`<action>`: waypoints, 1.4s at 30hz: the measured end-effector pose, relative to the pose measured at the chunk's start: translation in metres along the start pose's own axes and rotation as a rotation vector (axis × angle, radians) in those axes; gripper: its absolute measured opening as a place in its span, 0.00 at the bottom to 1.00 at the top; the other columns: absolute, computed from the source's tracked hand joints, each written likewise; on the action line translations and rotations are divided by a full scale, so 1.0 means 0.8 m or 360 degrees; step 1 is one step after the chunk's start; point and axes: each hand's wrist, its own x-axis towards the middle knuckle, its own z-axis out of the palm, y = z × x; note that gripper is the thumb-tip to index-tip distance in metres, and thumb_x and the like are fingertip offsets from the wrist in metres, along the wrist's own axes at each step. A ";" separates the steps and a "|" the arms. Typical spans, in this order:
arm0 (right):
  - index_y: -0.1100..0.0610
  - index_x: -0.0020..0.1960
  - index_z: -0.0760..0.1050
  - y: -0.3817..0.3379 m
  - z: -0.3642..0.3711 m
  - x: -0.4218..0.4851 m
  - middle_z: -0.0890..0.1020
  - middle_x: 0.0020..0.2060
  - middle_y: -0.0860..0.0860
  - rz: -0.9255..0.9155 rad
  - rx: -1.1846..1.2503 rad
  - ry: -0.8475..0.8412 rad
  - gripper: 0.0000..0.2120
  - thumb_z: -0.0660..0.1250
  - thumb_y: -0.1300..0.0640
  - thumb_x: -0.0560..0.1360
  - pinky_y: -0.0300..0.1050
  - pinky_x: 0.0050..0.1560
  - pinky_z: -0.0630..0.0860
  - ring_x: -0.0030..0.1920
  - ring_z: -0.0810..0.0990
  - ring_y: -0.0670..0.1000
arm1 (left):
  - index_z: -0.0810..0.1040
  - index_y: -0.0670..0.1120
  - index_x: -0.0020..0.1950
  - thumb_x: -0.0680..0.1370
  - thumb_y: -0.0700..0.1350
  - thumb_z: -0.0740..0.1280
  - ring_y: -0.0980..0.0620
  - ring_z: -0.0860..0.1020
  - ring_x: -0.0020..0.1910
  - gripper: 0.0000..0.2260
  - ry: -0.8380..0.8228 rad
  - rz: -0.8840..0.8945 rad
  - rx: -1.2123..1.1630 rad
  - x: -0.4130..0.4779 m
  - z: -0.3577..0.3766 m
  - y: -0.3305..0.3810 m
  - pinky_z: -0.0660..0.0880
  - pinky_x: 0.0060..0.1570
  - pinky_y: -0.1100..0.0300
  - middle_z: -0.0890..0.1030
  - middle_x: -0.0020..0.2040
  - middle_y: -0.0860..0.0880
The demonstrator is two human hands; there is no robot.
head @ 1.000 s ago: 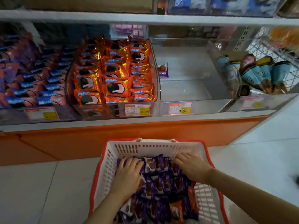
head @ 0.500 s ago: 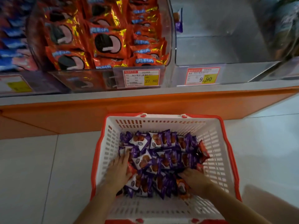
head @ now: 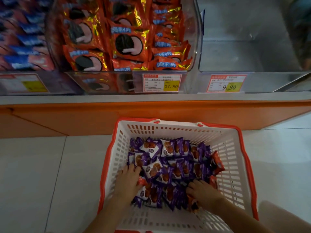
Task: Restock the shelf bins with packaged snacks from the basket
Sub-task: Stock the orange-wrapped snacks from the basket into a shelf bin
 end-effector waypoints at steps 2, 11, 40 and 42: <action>0.54 0.71 0.62 0.000 -0.008 -0.006 0.70 0.67 0.55 0.0053 0.0128 0.0038 0.21 0.58 0.56 0.79 0.45 0.65 0.61 0.66 0.67 0.55 | 0.60 0.49 0.73 0.79 0.56 0.61 0.48 0.65 0.69 0.25 0.0003 0.0017 -0.0049 -0.005 -0.009 -0.001 0.63 0.66 0.55 0.64 0.71 0.48; 0.49 0.66 0.65 -0.004 -0.098 -0.050 0.70 0.60 0.46 0.0311 0.0735 0.0653 0.20 0.64 0.46 0.77 0.39 0.58 0.68 0.60 0.73 0.48 | 0.65 0.50 0.71 0.77 0.62 0.60 0.53 0.74 0.61 0.26 0.0274 0.0011 -0.0647 -0.032 -0.068 0.004 0.73 0.57 0.59 0.75 0.66 0.53; 0.46 0.53 0.75 -0.063 -0.312 -0.163 0.82 0.45 0.43 -0.0061 0.1657 0.1709 0.13 0.72 0.58 0.72 0.36 0.44 0.77 0.46 0.81 0.42 | 0.67 0.67 0.57 0.75 0.45 0.70 0.61 0.76 0.57 0.21 0.1258 0.0544 -0.1502 -0.120 -0.279 0.019 0.74 0.56 0.64 0.77 0.56 0.62; 0.48 0.52 0.73 -0.061 -0.346 -0.169 0.80 0.46 0.41 -0.0076 0.1505 0.1909 0.13 0.72 0.60 0.72 0.32 0.45 0.76 0.46 0.80 0.41 | 0.69 0.62 0.59 0.75 0.44 0.69 0.57 0.74 0.59 0.19 0.1483 0.0573 -0.1337 -0.118 -0.299 0.005 0.73 0.59 0.58 0.76 0.58 0.58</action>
